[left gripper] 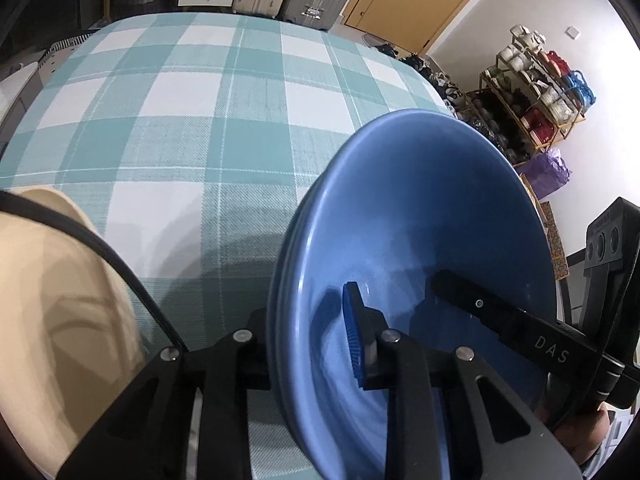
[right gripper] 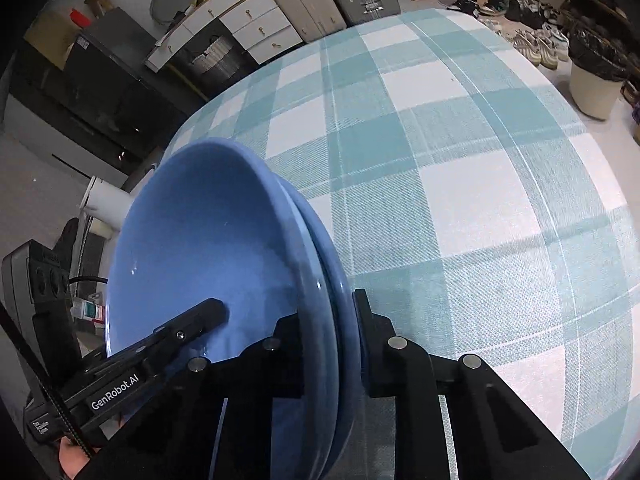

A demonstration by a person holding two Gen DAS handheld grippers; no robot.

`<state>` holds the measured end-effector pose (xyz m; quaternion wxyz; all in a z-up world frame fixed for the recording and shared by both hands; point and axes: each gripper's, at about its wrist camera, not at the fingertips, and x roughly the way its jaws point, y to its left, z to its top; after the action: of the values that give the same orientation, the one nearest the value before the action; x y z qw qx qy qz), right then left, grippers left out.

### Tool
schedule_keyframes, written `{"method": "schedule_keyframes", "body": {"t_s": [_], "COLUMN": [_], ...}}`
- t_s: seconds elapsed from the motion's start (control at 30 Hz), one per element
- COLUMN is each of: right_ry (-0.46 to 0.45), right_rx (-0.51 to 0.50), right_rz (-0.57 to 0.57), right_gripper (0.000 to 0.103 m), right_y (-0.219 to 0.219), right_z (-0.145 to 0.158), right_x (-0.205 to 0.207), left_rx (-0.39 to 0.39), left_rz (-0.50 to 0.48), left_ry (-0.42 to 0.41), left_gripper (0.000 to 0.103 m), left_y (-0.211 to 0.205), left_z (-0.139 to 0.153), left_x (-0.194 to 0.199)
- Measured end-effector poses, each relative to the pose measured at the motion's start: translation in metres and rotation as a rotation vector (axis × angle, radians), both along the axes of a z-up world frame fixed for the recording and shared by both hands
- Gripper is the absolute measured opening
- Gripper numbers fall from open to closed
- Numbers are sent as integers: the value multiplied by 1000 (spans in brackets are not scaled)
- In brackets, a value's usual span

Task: Organize plates and bowls
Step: 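Close both tools on the rim of the nested blue bowl stack, then carry the blue bowl stack with both tools over the cream plate stack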

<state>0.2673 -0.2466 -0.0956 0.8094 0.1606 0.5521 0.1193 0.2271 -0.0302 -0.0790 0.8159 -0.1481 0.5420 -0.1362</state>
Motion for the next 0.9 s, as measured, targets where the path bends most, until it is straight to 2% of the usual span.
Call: {"method": "schedule_keyframes", "body": {"t_s": [0.43,0.67,0.9], "right_ry": [-41,-64,-22], "right_rx": [1,-4,28], "right_rz": [82,178,258], "right_gripper": [18,18,18], "right_y": [35,80,131], "right_z": [41,58,54], "right_x": [-5,-11,-9], "left_rx": [5,15,33], "left_rz": [71,155,229], "left_ry": [-50,-59,-47], "left_gripper": [24,24,24], "left_y": [40,82,125], "left_z": [40,50,52], "left_x": [-15,-29,-43]}}
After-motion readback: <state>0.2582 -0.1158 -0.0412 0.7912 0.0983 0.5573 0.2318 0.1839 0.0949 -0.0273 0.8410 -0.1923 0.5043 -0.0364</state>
